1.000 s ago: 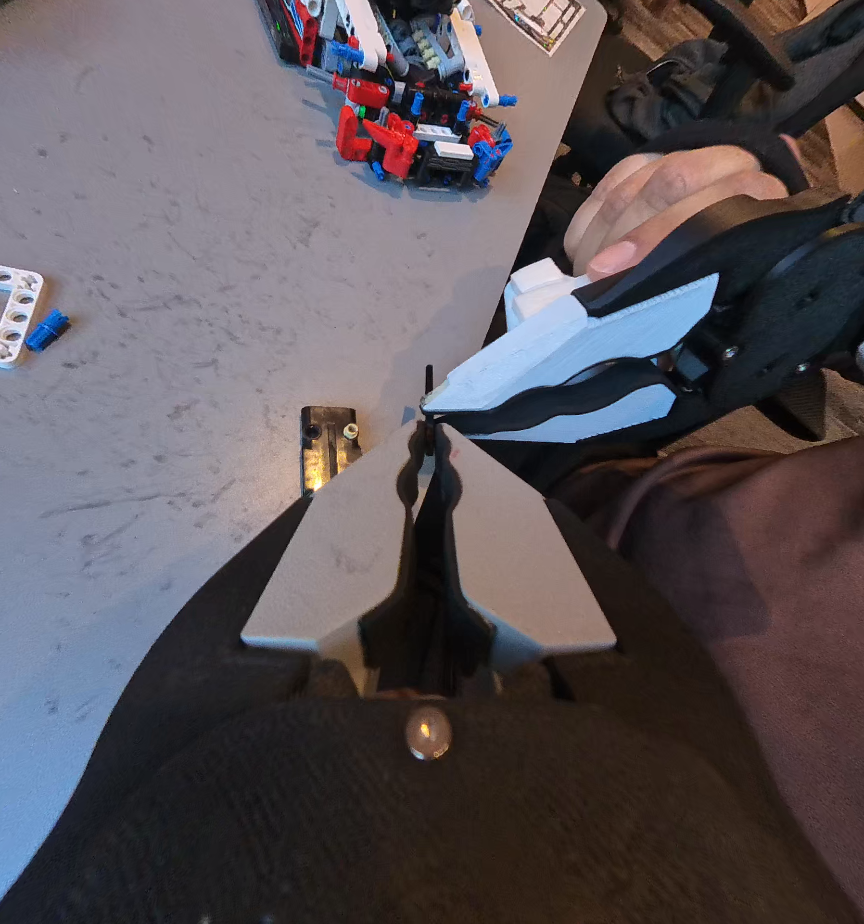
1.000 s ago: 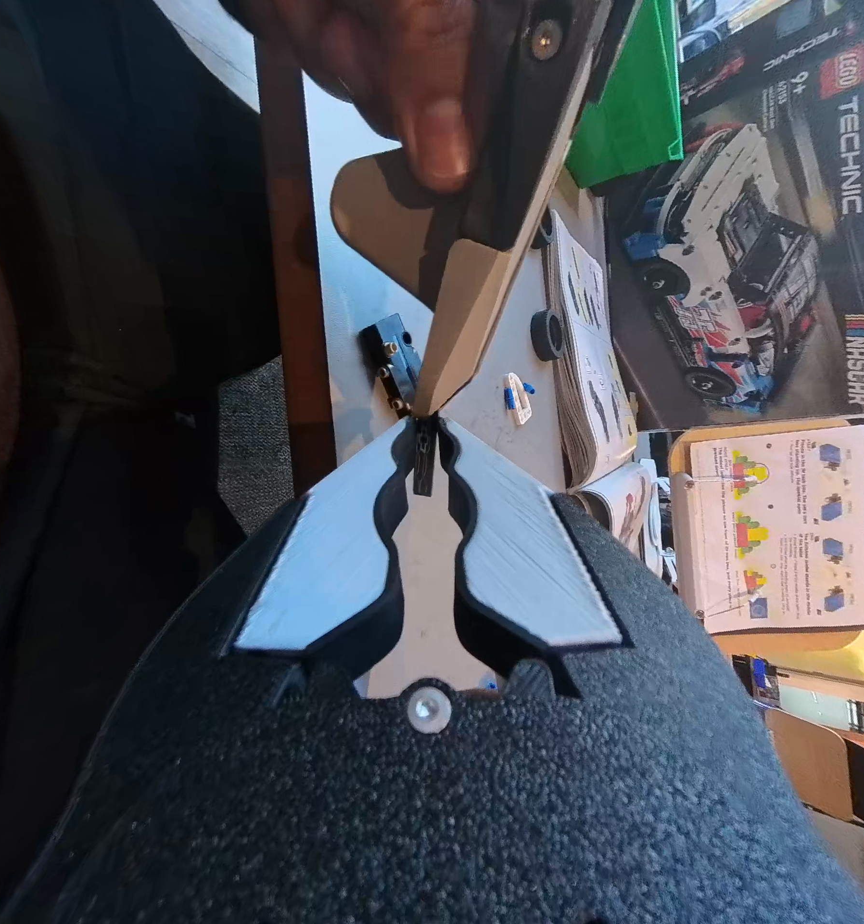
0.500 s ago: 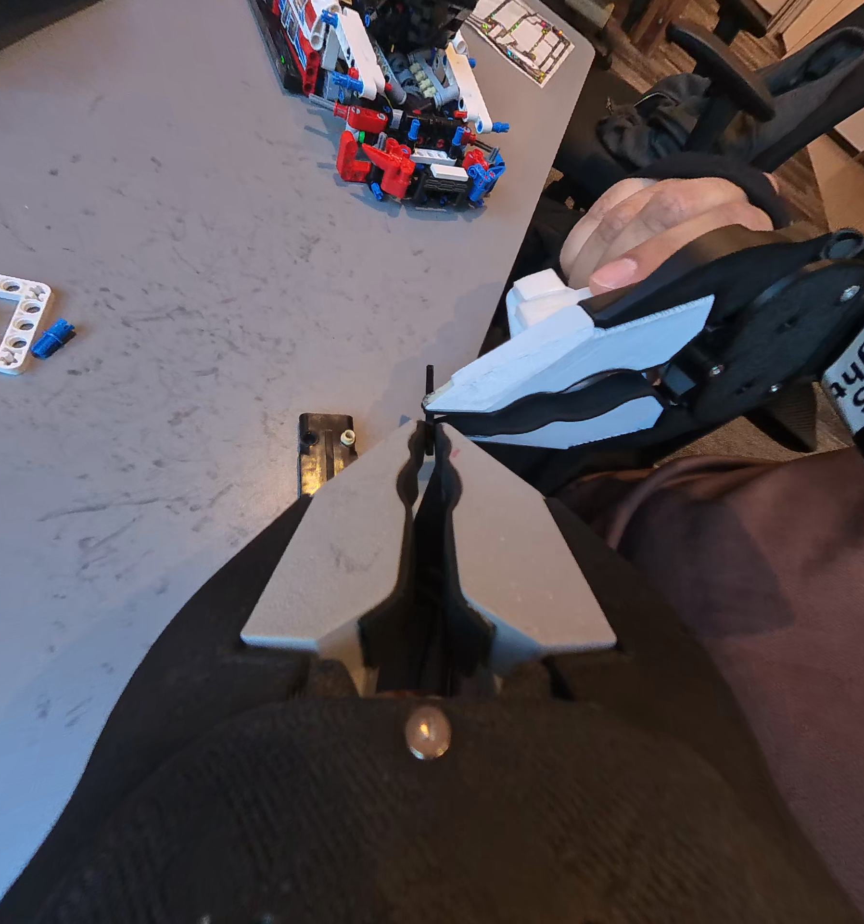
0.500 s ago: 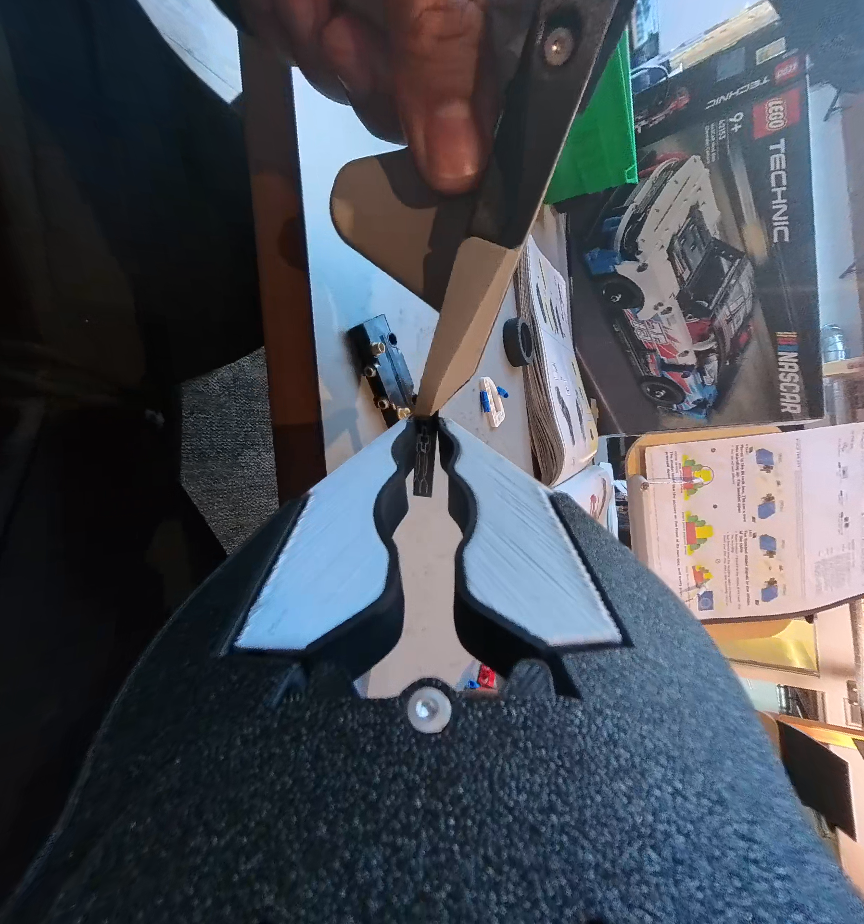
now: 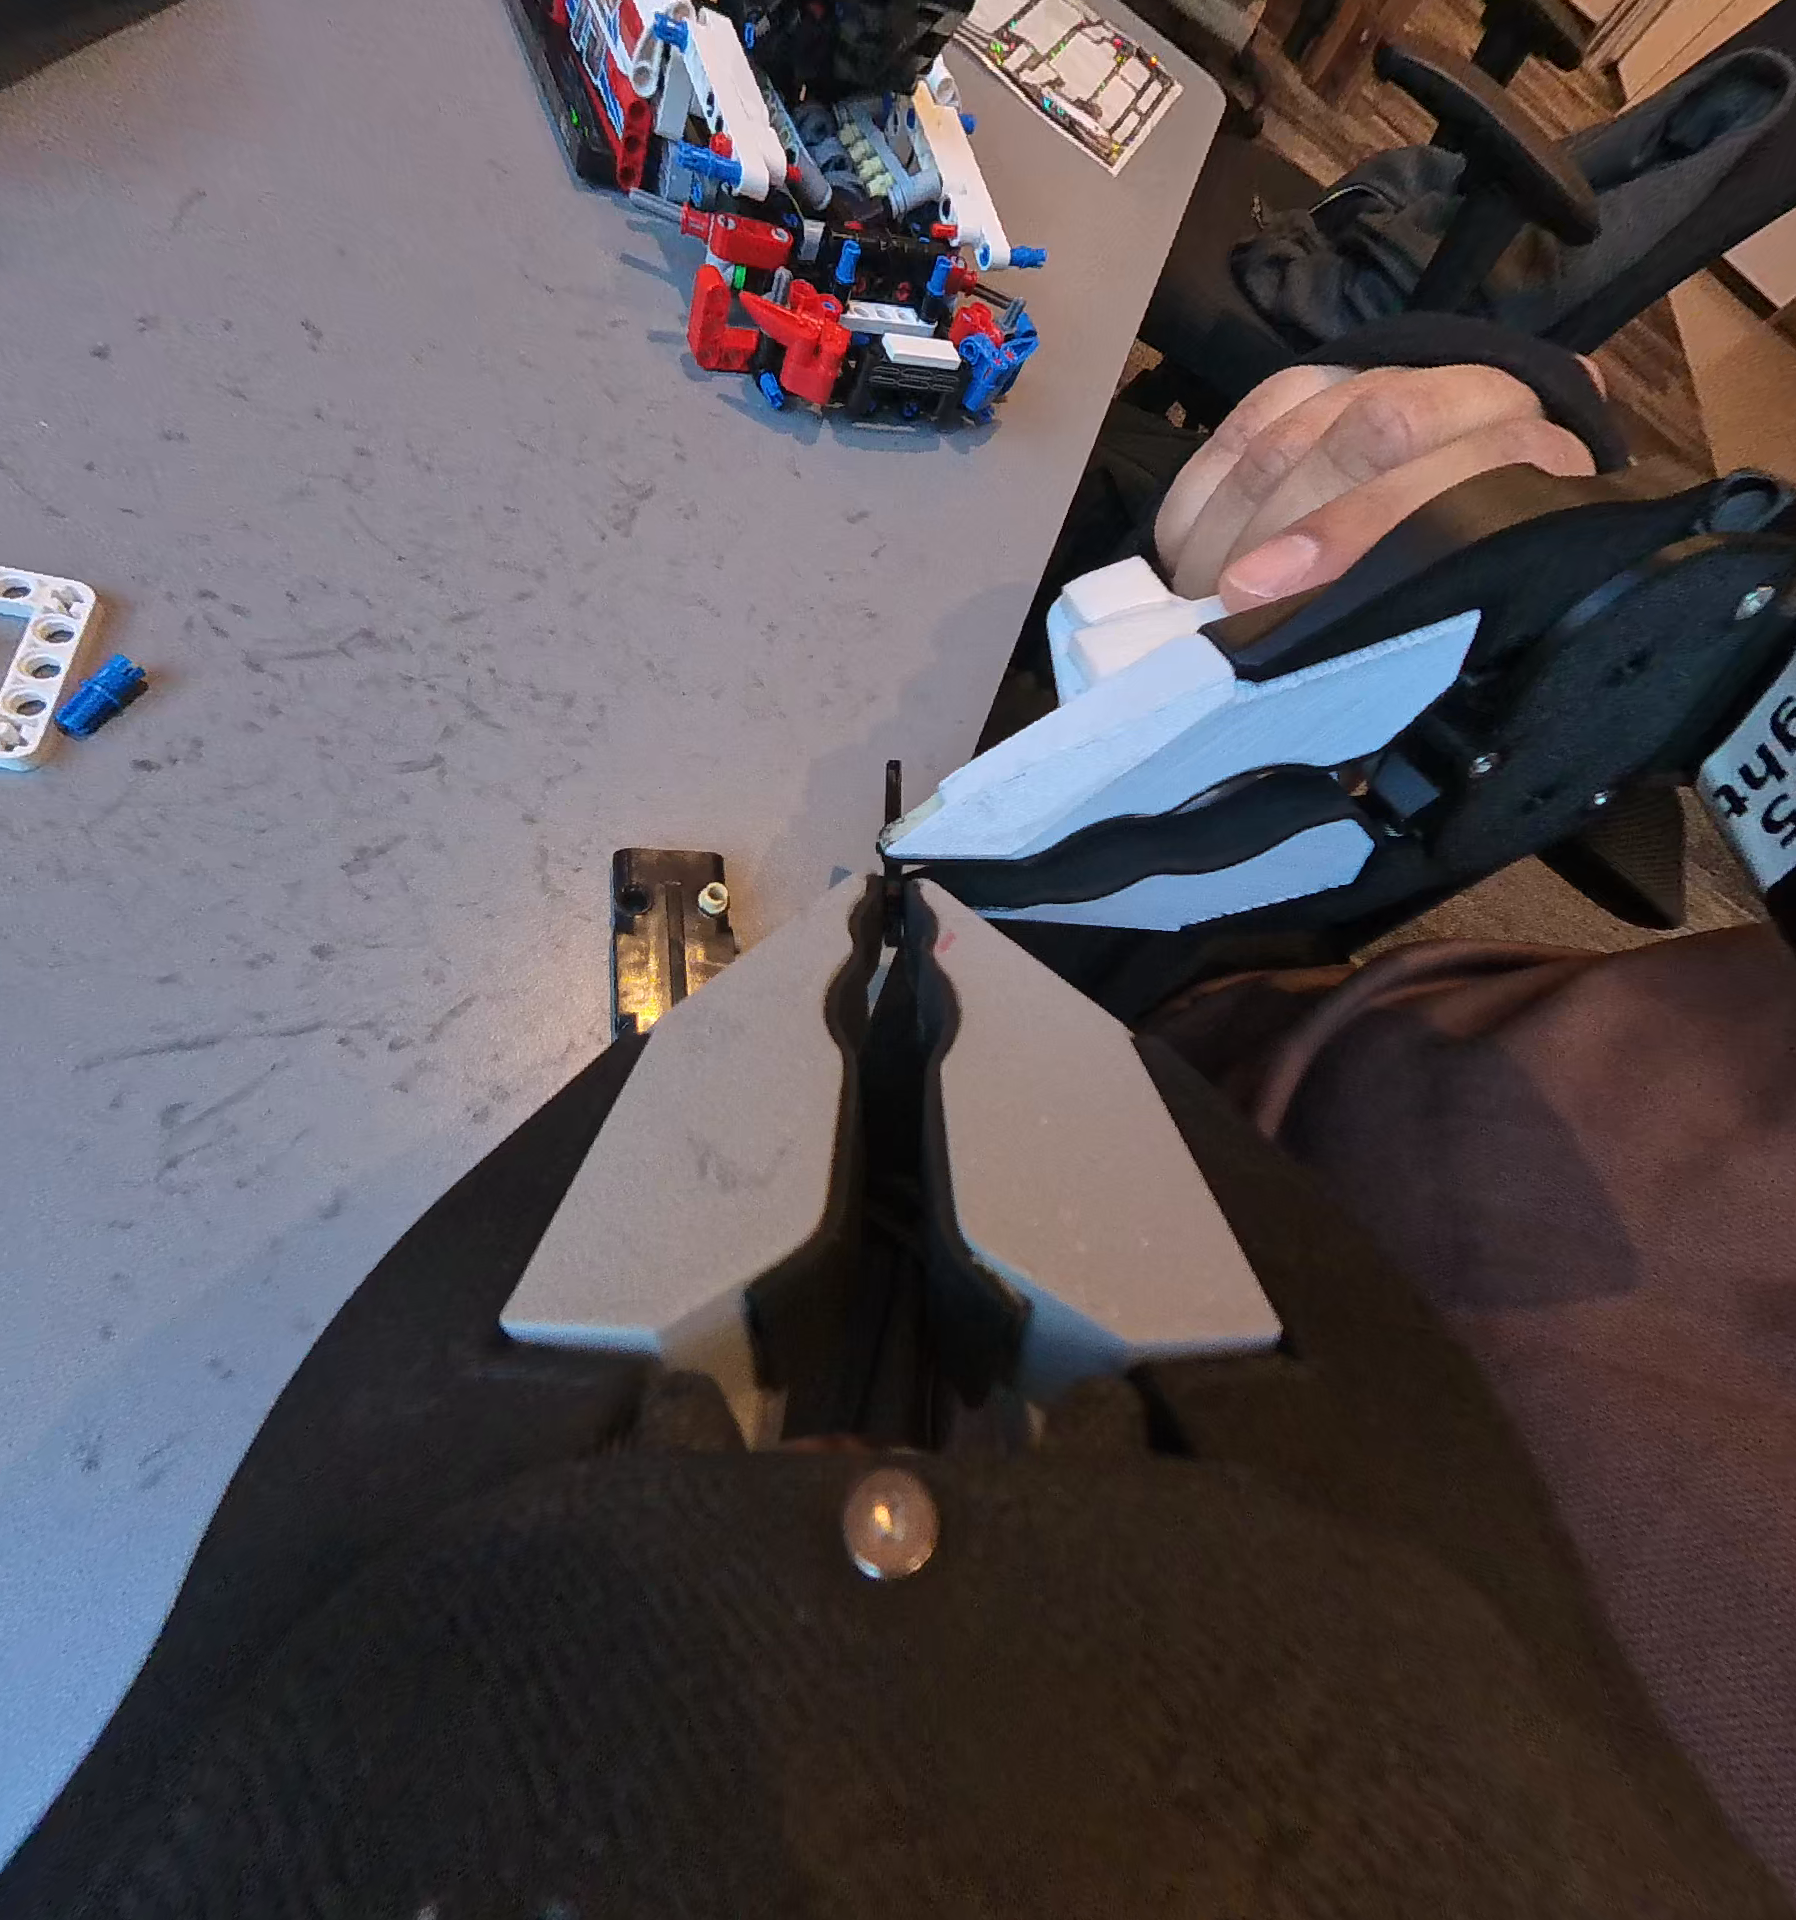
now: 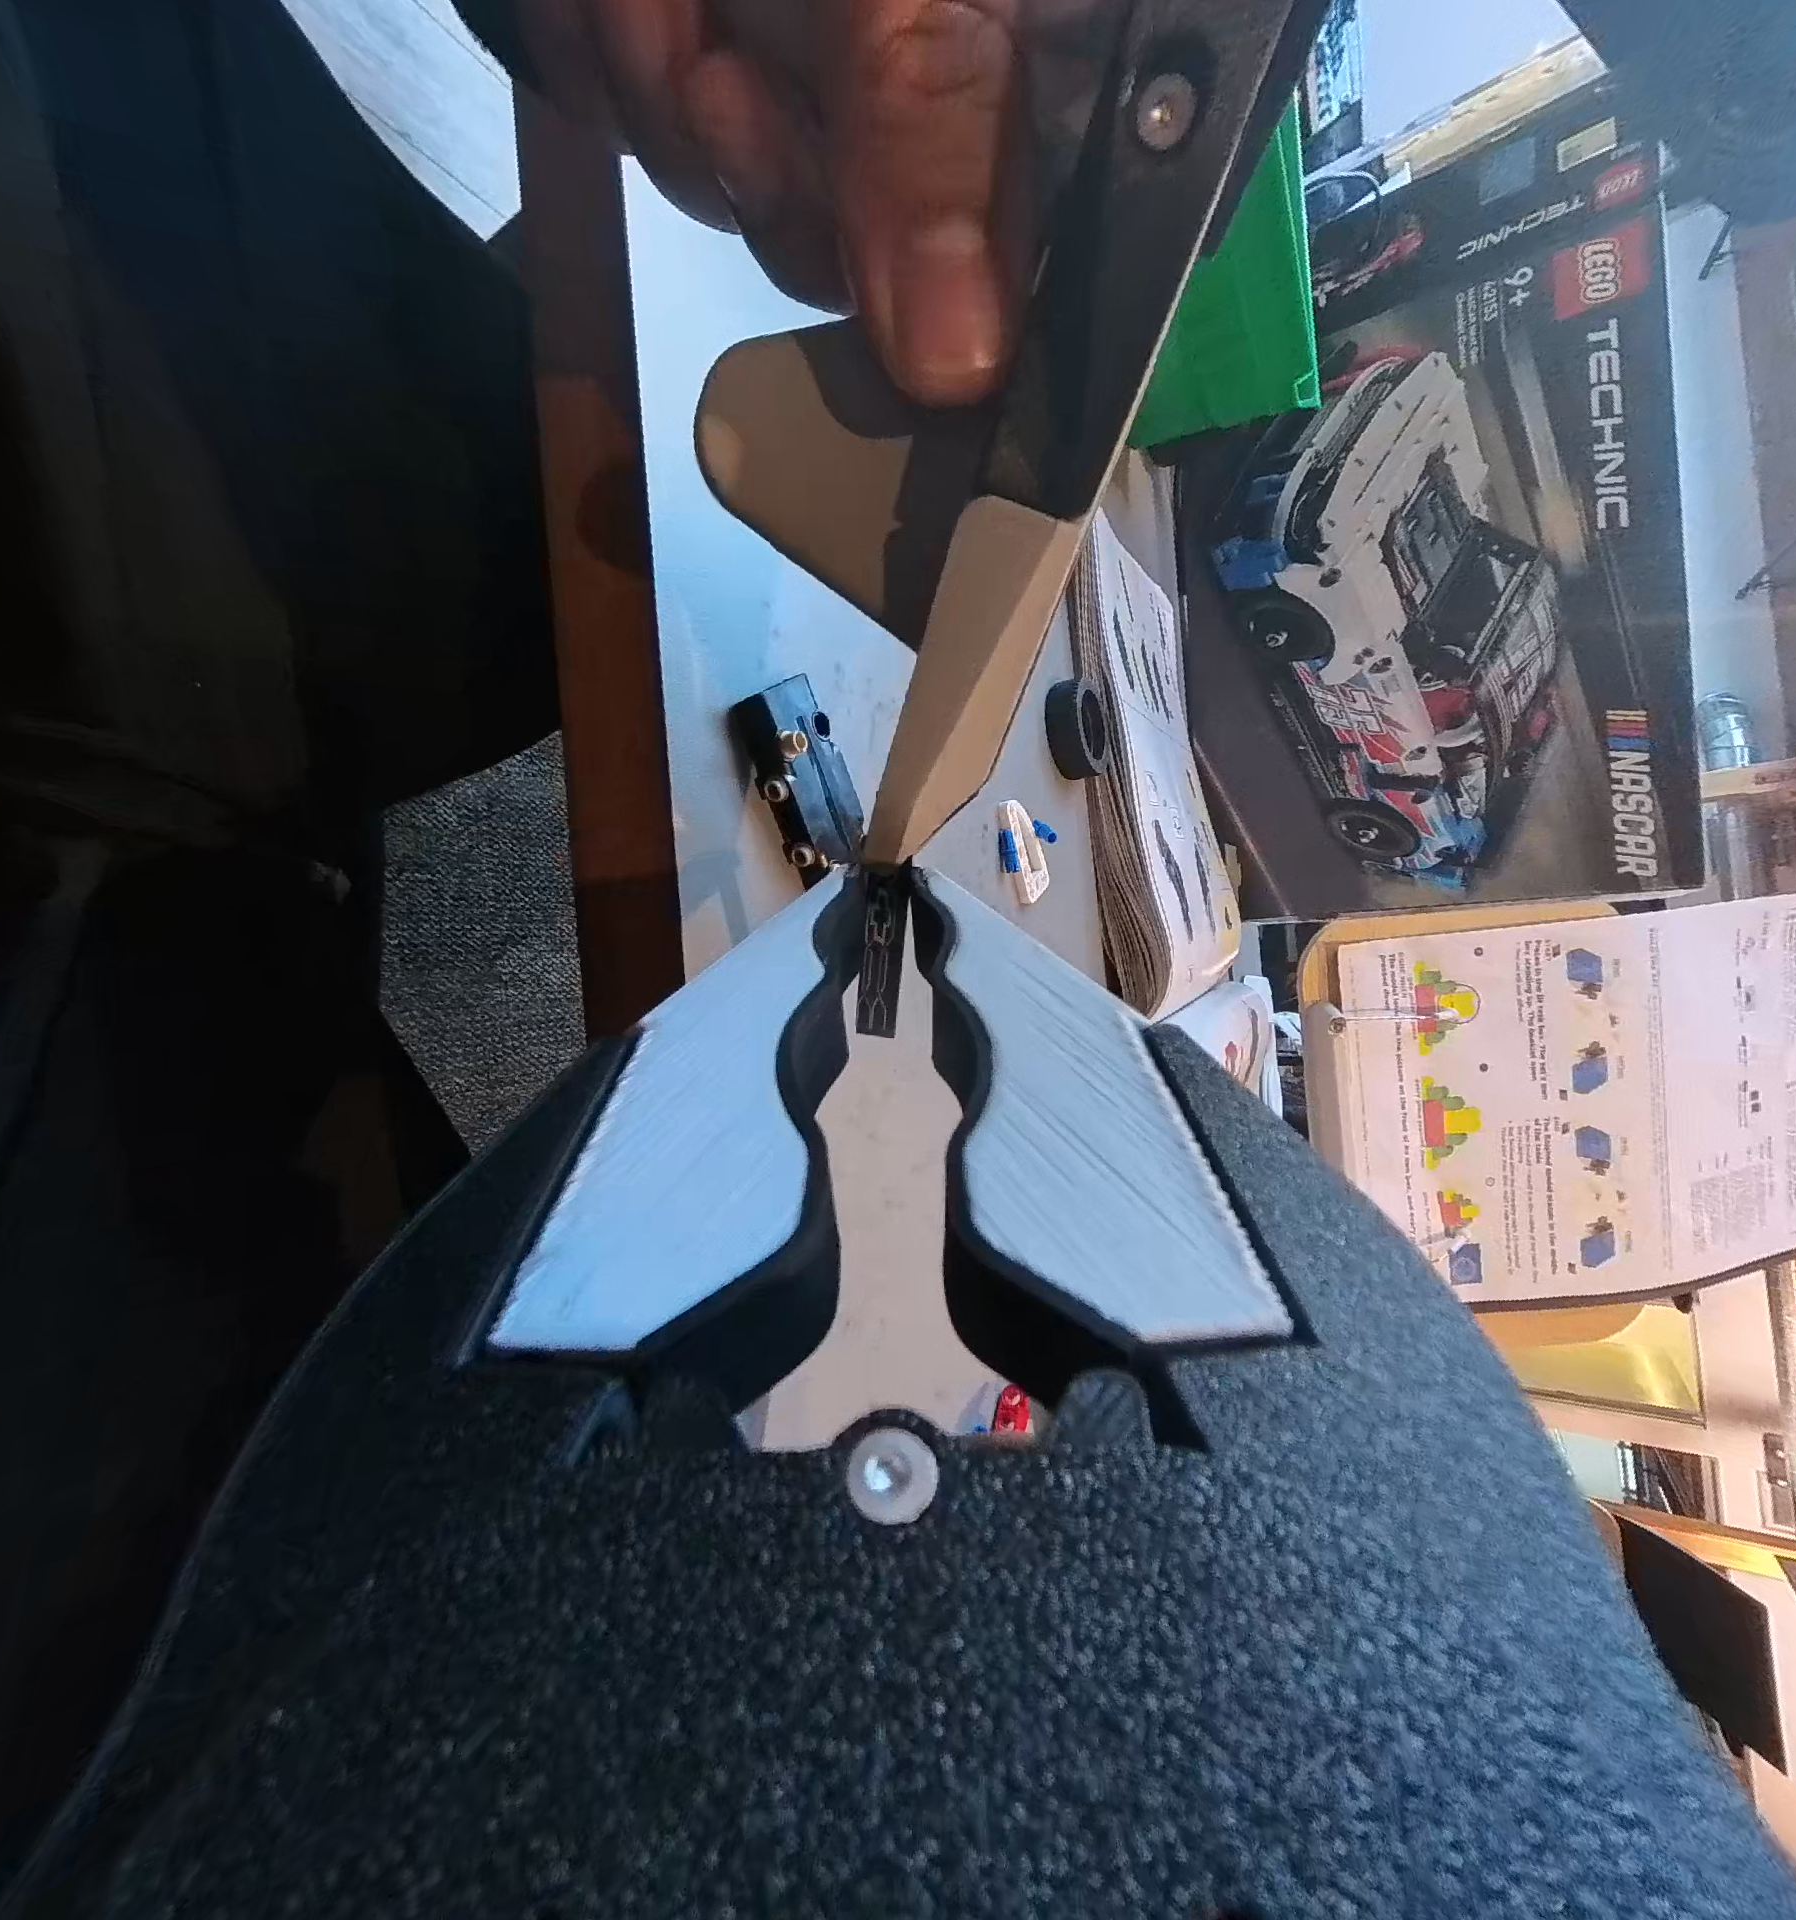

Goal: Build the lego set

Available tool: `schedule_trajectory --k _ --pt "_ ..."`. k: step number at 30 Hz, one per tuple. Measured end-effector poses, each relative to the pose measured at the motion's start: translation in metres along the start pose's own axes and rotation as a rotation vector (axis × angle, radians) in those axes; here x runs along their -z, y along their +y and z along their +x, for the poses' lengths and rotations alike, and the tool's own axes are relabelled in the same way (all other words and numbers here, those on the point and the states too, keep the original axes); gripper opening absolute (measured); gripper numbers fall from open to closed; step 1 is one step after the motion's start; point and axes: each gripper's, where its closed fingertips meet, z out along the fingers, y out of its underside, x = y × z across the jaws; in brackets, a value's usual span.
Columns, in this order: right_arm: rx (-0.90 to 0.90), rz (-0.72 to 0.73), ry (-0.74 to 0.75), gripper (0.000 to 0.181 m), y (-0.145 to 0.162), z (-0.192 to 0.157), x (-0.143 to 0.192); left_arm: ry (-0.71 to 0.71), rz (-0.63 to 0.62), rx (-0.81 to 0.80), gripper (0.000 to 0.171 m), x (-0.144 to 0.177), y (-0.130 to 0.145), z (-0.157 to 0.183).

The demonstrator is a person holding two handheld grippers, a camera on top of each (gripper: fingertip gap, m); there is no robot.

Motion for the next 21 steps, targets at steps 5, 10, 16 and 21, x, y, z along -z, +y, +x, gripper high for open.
schedule_trajectory --k 5,10,16,21 --pt "-0.001 -0.001 0.000 0.008 0.001 0.000 0.000 -0.005 0.001 -0.003 0.001 -0.001 0.000 0.000" --pt "-0.030 0.000 -0.024 0.008 0.000 -0.002 -0.002 0.002 -0.004 0.006 0.001 0.000 0.002 -0.001" --pt "-0.085 0.005 -0.030 0.008 -0.002 0.003 -0.002 -0.021 0.019 -0.005 0.026 0.013 -0.001 -0.009" --pt "-0.081 -0.020 -0.036 0.008 0.013 0.000 0.003 -0.085 -0.010 -0.065 0.048 0.032 -0.002 -0.028"
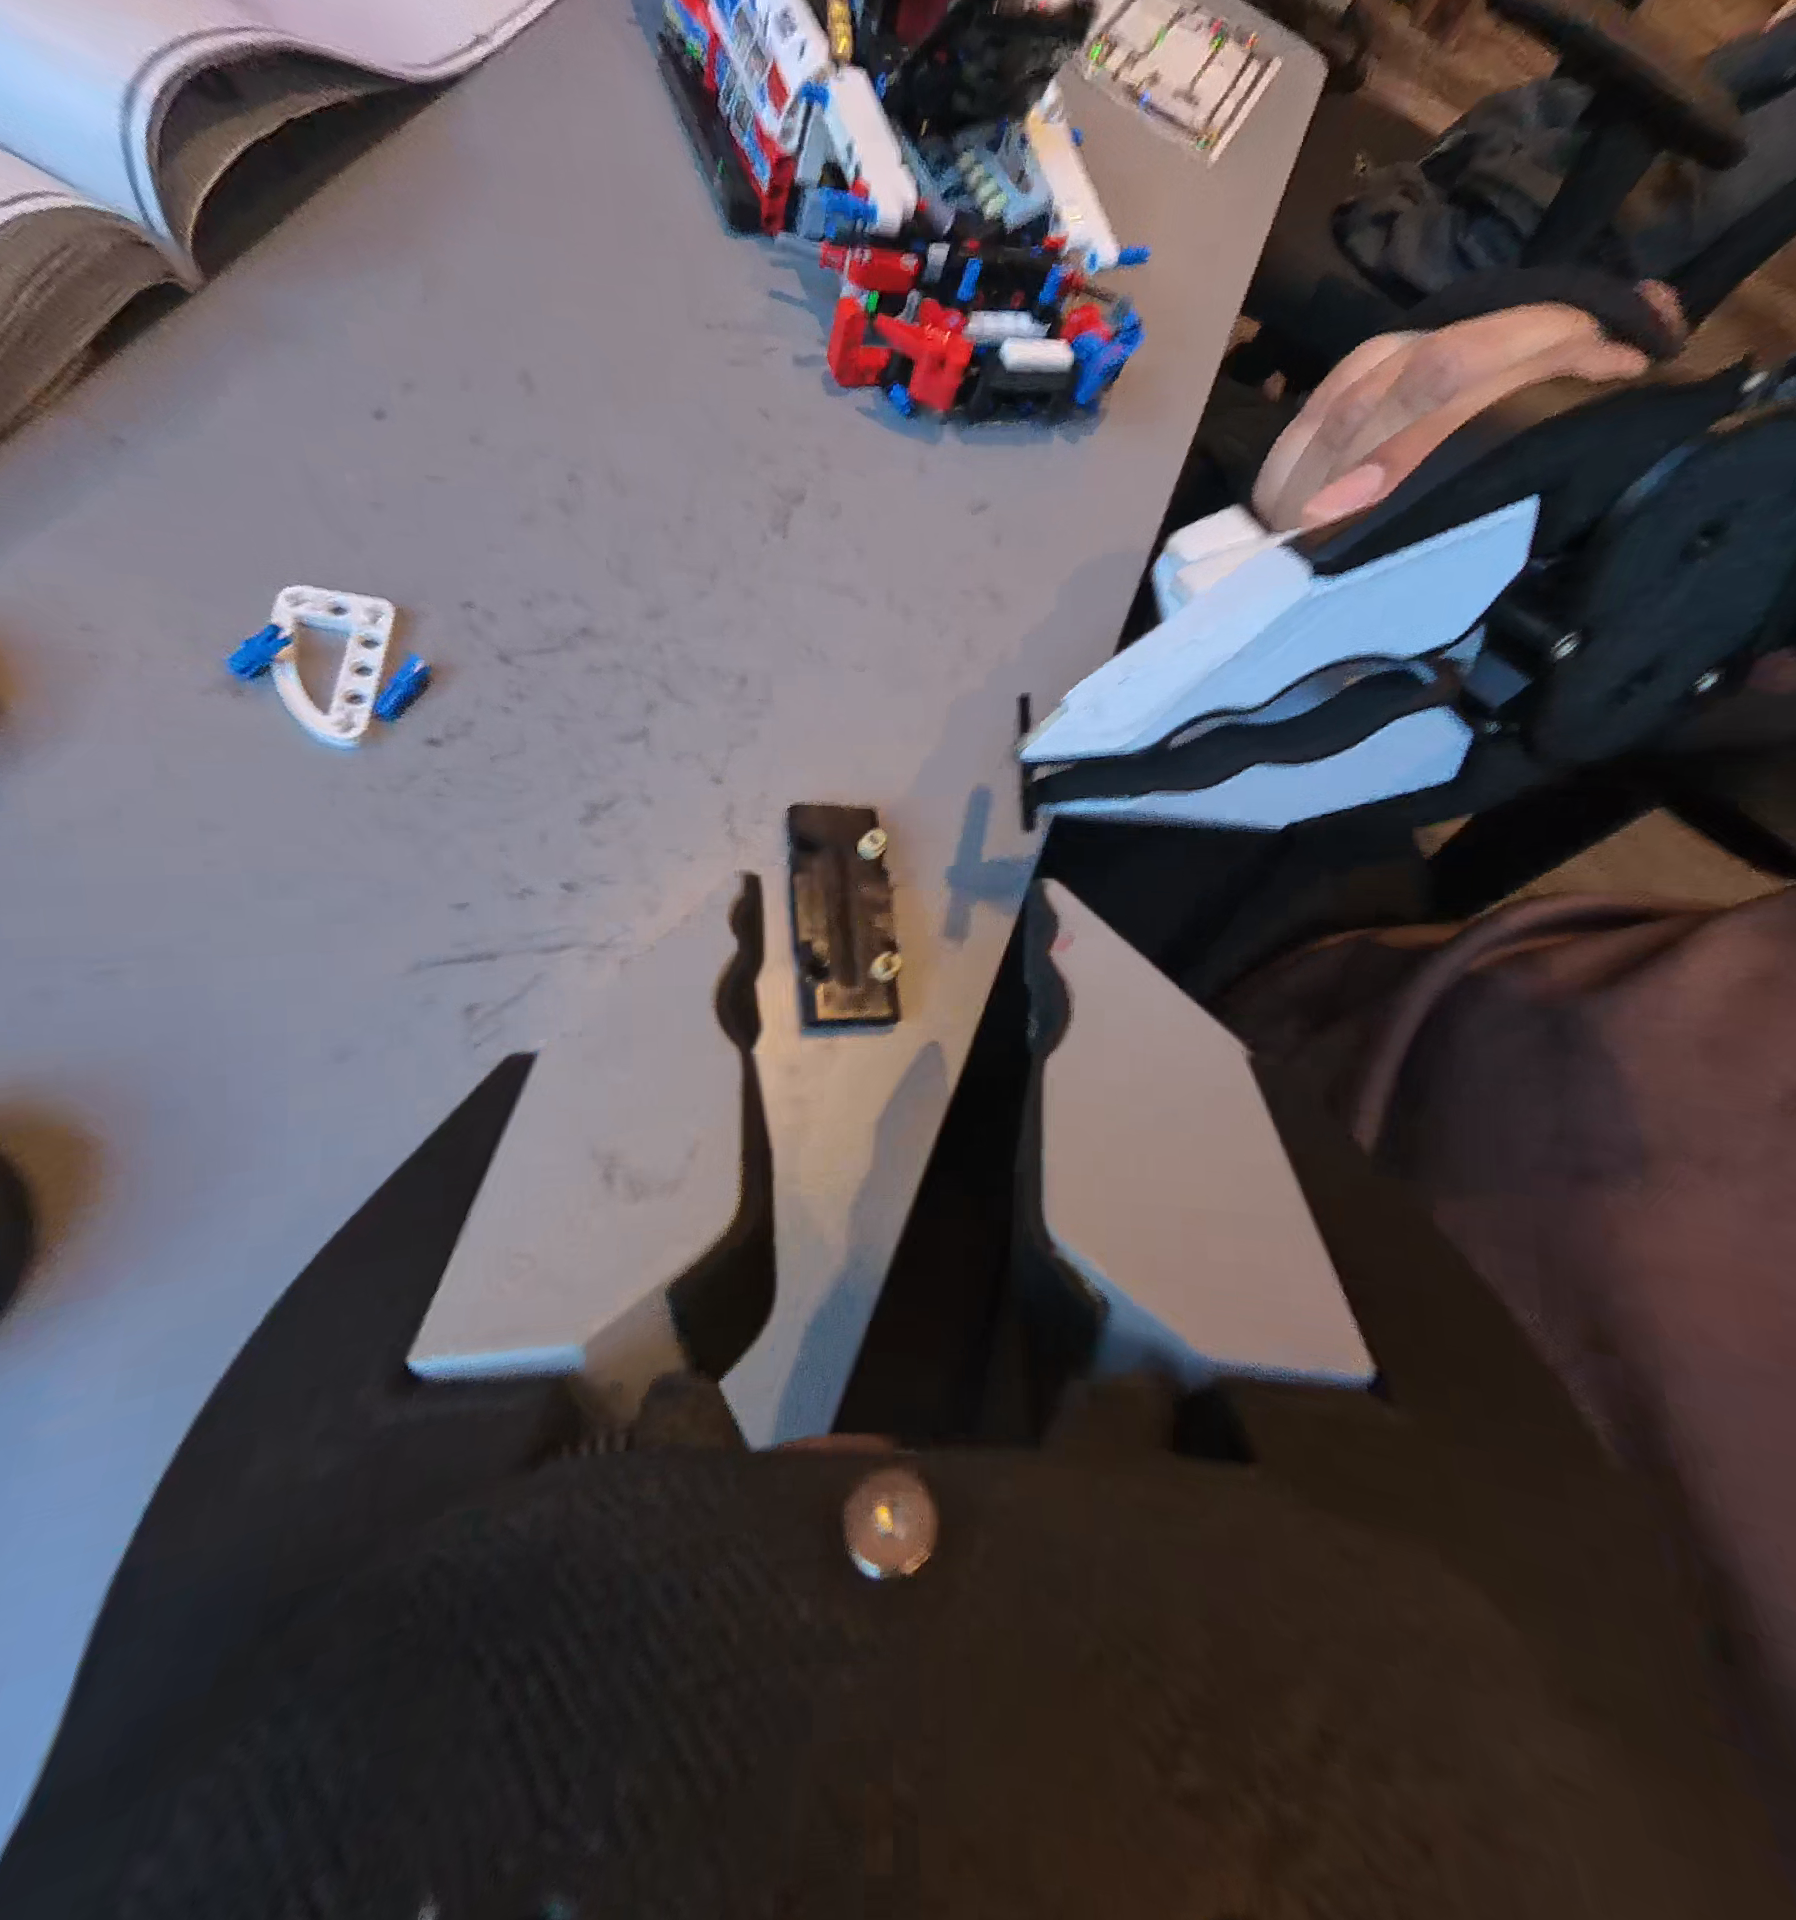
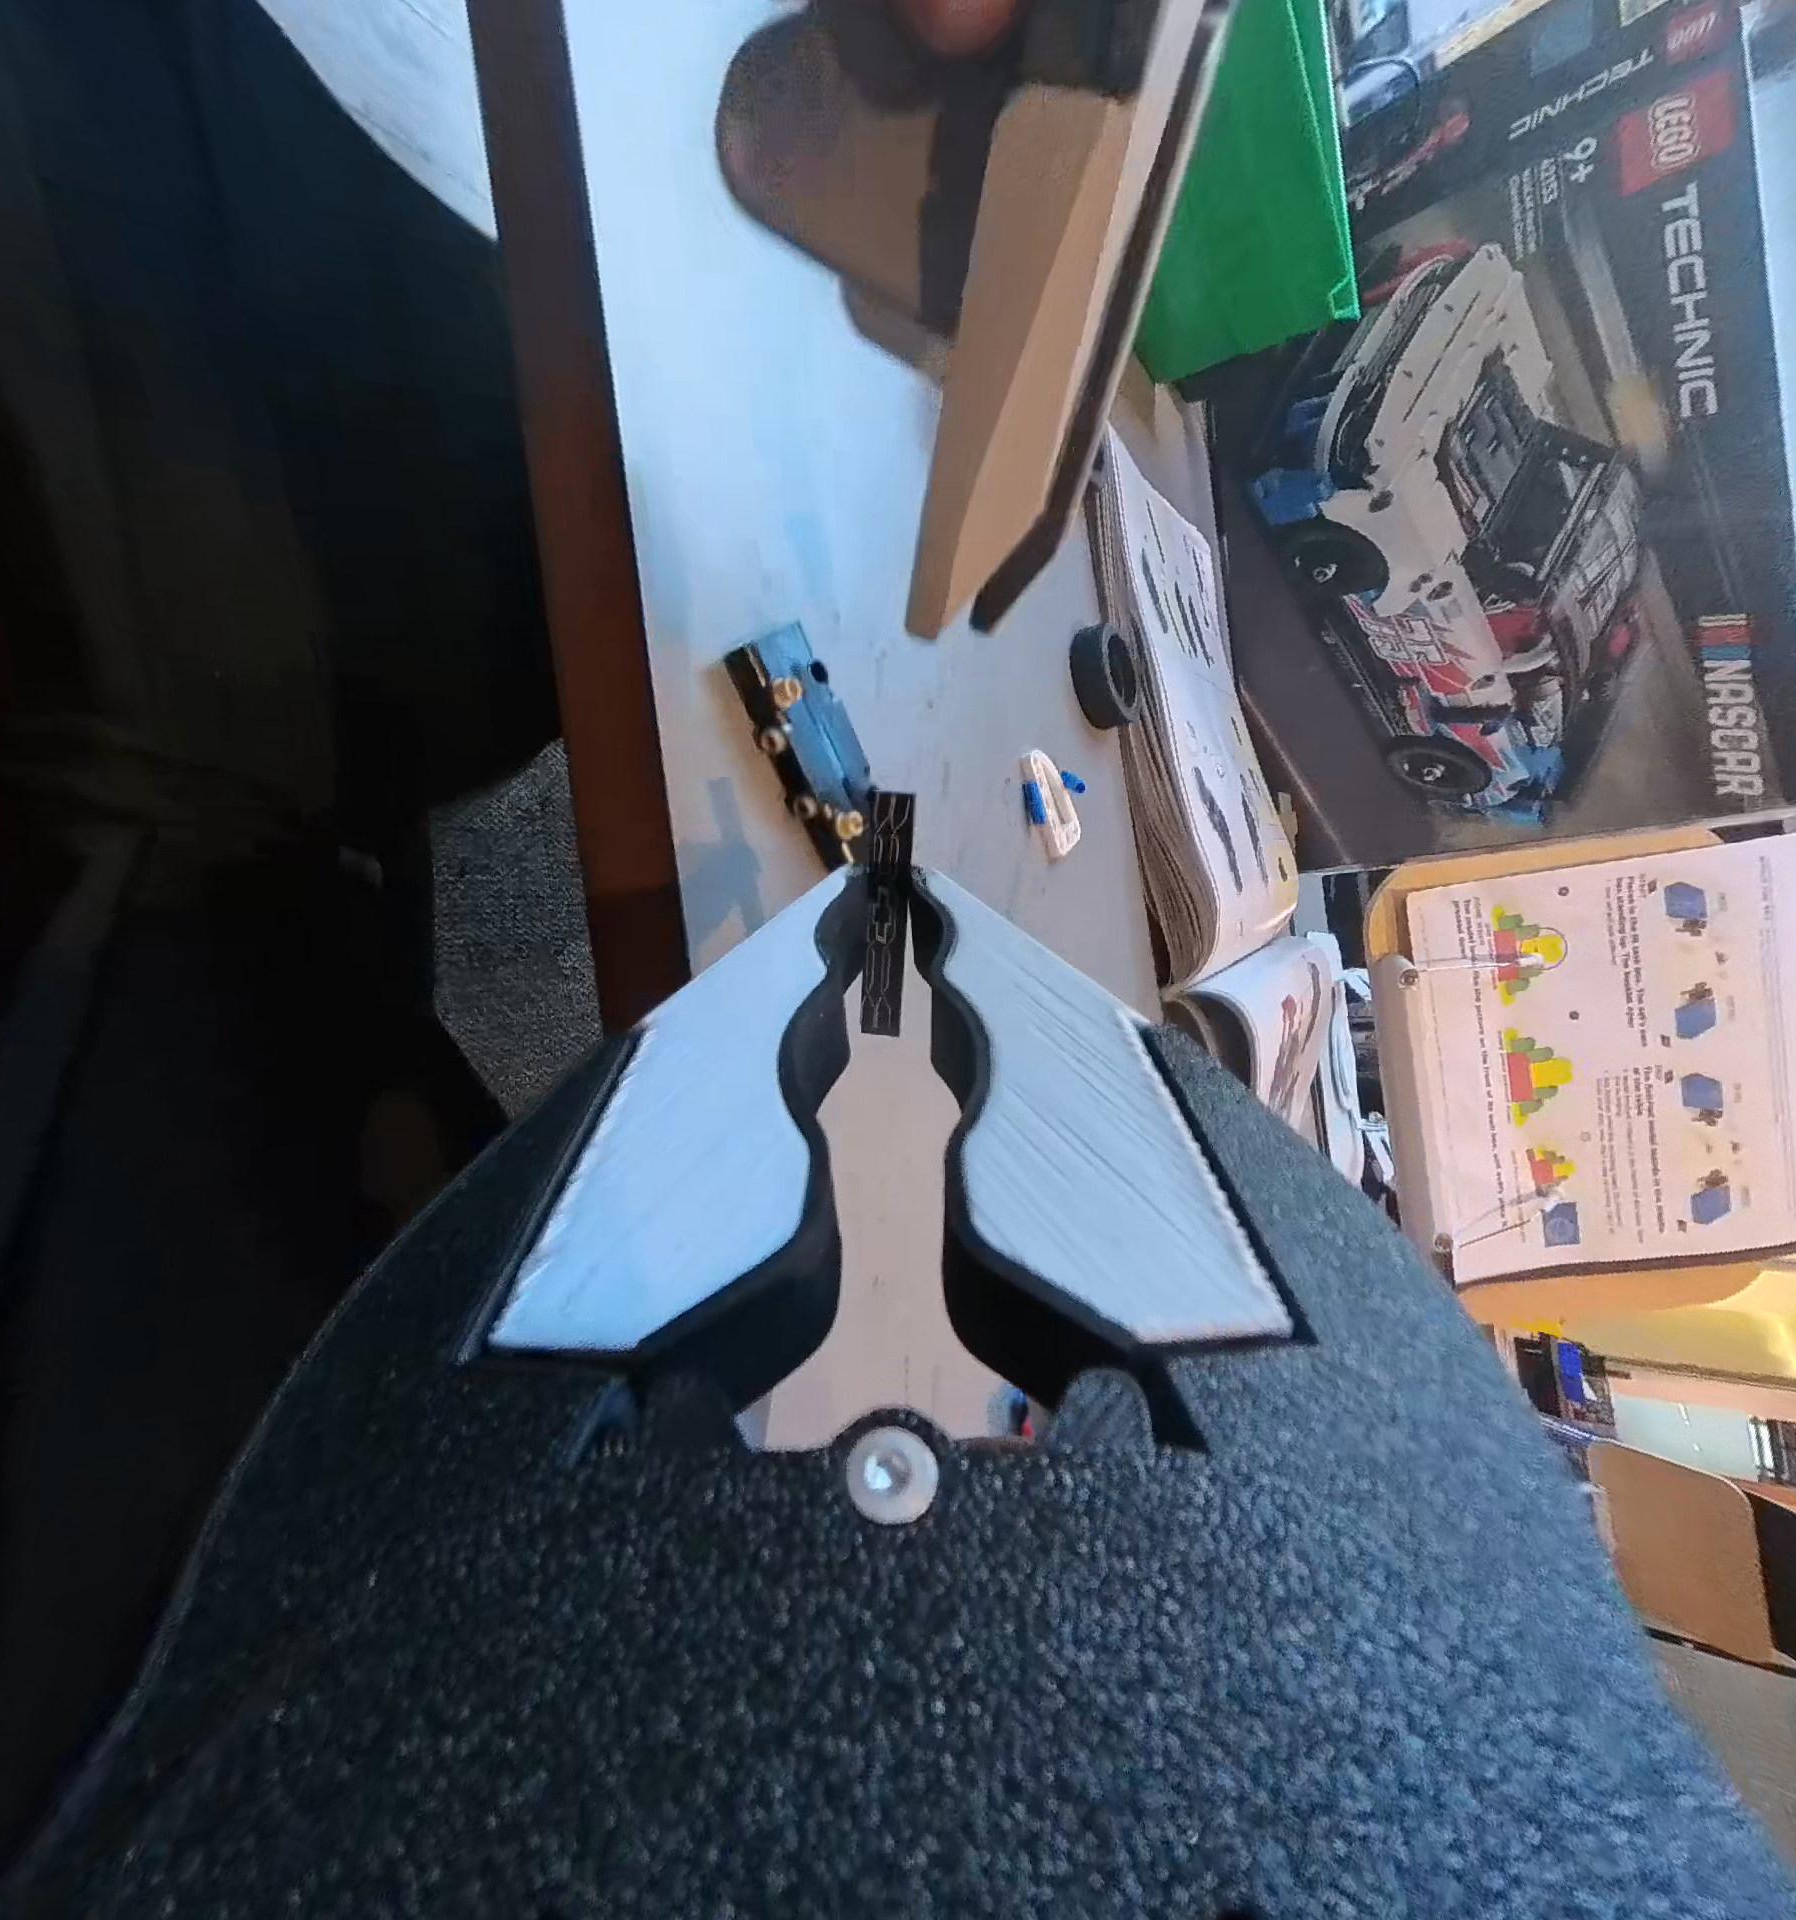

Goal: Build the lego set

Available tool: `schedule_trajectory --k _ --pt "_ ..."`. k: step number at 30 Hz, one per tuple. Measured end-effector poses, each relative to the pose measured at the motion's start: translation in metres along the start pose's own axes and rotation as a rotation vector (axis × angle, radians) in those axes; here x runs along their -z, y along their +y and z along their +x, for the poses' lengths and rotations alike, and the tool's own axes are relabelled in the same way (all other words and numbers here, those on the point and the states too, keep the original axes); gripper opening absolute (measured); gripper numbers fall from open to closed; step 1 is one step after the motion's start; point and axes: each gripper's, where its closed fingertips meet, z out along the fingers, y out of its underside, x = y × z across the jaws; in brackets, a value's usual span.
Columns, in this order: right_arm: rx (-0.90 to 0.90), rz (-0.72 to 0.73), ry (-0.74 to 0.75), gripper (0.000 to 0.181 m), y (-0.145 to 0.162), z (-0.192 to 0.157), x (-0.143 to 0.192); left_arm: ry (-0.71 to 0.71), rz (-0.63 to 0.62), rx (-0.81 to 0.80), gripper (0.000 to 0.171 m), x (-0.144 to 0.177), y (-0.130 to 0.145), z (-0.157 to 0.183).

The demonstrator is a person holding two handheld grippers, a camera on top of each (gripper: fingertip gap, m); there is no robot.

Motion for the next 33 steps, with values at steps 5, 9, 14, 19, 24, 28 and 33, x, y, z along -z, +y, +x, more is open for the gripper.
schedule_trajectory --k 5,9,14,19,24,28,33 --pt "0.044 -0.012 0.013 0.008 0.005 -0.005 0.007 0.031 -0.102 -0.094 0.053 -0.004 0.010 -0.001" --pt "0.123 -0.025 0.032 0.008 0.002 -0.009 0.000 0.064 -0.267 -0.141 0.043 -0.020 0.033 -0.009" --pt "0.185 -0.052 0.018 0.008 0.001 -0.019 -0.014 0.099 -0.303 -0.194 0.022 -0.026 0.033 -0.014" --pt "0.221 -0.063 0.030 0.008 0.003 -0.020 -0.023 0.186 -0.311 -0.176 0.022 -0.027 0.032 -0.013" --pt "0.246 -0.063 0.053 0.008 0.001 -0.016 -0.029 0.397 -0.318 0.053 0.022 -0.028 0.026 -0.006" --pt "0.244 -0.056 0.060 0.008 0.000 -0.012 -0.028 0.536 -0.370 0.191 0.022 -0.026 0.024 -0.006" --pt "0.178 -0.018 0.066 0.008 -0.002 0.004 -0.019 0.665 -0.404 0.273 0.022 -0.025 0.022 -0.002"
